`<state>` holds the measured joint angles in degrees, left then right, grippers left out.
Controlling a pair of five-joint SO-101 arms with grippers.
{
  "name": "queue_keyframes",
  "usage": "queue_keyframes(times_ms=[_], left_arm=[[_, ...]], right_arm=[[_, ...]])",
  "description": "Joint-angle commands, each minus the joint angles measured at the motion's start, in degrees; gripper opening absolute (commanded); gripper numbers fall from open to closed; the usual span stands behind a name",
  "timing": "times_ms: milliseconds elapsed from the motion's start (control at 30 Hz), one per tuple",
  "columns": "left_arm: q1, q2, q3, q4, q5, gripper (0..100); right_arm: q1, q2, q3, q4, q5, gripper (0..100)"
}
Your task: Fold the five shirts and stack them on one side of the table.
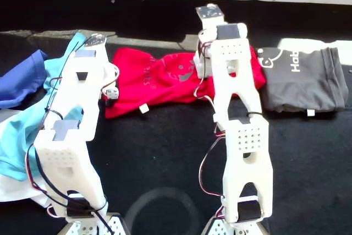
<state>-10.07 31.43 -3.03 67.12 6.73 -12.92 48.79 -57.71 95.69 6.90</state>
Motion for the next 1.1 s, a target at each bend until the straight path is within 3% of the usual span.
queue_keyframes(times_ms=[0, 333, 500, 1067], left_arm=[[-1.27, 0.40, -0.48, -0.09, -0.26, 1], [-1.27, 0.40, -0.48, -0.09, -0.26, 1], [-1.27, 0.40, -0.48, -0.09, -0.26, 1], [-1.27, 0.40, -0.48, -0.09, -0.26, 1]], right_arm=[[-0.40, -2.33, 2.07, -2.33, -0.44, 21.0], [-0.22, -2.33, 9.98, -13.41, -0.09, 19.7], [-0.04, -2.33, 10.51, -17.45, -0.09, 0.0], [0.92, -2.33, -1.01, -21.41, 3.08, 0.6]])
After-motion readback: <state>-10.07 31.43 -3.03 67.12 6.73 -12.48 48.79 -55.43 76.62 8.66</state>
